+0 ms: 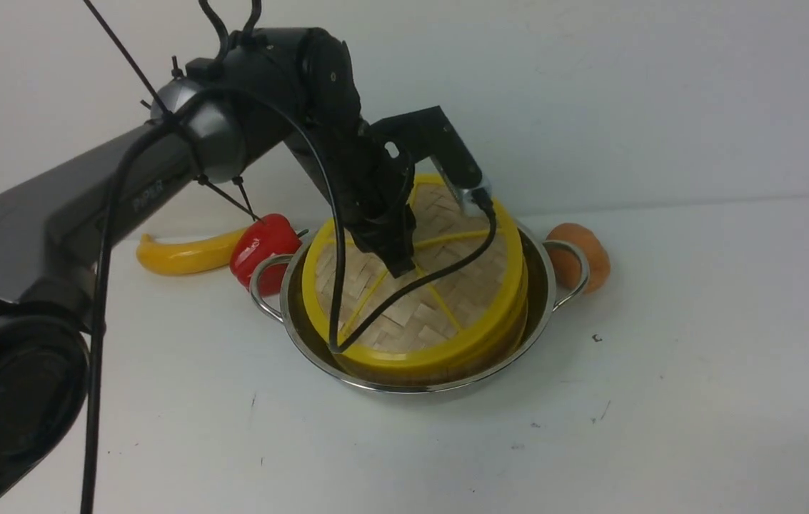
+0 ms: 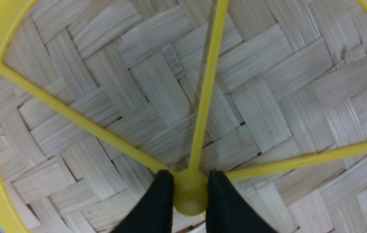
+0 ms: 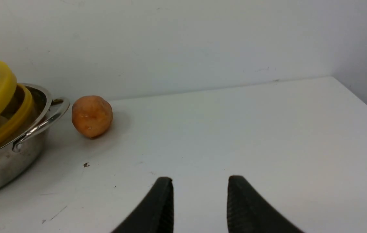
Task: Place the steamer in the pot on the white table, and put the lid on the steamer.
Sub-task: 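Place the yellow bamboo steamer lid onto the steamer in the pot with the left gripper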
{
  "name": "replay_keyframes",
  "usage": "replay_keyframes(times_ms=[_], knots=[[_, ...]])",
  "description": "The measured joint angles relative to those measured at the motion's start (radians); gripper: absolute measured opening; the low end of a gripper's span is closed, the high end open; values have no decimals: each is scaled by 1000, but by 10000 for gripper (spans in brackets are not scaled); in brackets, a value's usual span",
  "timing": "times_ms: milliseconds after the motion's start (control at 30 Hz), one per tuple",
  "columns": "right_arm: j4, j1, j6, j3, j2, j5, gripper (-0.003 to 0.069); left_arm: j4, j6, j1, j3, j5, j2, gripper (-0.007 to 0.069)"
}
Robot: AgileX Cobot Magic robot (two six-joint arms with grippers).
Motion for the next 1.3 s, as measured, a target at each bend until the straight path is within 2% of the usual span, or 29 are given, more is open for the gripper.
replay_keyframes(times_ms=[333, 1167, 1300], knots=[[0, 0, 0, 0, 0, 0, 249, 77, 1, -32, 0, -23, 0, 115], [0, 0, 0, 0, 0, 0, 249, 82, 2, -32, 0, -100, 8, 116], [0, 0, 0, 0, 0, 0, 249, 80, -1, -32, 0, -120, 13, 174]])
